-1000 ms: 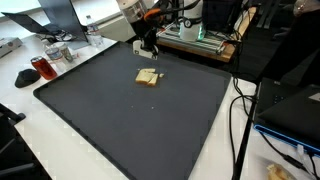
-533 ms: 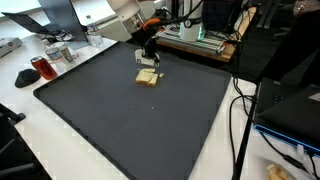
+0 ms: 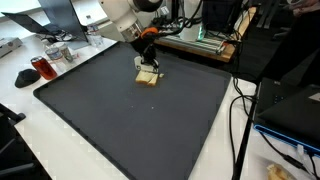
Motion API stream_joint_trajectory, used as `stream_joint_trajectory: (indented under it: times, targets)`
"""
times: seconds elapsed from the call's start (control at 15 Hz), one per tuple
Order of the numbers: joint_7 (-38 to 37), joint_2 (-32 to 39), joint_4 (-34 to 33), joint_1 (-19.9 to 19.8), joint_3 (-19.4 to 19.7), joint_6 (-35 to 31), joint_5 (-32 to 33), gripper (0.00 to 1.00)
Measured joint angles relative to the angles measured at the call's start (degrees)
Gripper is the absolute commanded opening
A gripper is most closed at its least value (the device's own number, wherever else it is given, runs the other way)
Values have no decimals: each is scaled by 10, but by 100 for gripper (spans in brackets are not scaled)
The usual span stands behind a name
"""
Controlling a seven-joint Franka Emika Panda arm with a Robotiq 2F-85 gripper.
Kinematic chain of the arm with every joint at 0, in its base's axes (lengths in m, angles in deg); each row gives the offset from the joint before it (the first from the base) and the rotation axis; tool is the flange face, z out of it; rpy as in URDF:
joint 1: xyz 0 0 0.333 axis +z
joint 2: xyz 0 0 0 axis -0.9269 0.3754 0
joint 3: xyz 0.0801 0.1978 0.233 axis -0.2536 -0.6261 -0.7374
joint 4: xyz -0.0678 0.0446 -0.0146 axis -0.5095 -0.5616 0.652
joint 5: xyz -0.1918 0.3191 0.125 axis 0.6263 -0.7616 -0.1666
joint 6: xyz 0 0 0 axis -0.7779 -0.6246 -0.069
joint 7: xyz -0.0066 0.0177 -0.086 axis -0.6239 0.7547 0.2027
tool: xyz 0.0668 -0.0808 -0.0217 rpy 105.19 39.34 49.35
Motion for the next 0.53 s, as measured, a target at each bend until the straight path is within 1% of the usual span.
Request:
stream_joint_trajectory:
  times: [0.53]
  targets:
    - [21, 51, -38, 0, 10, 0, -6, 1]
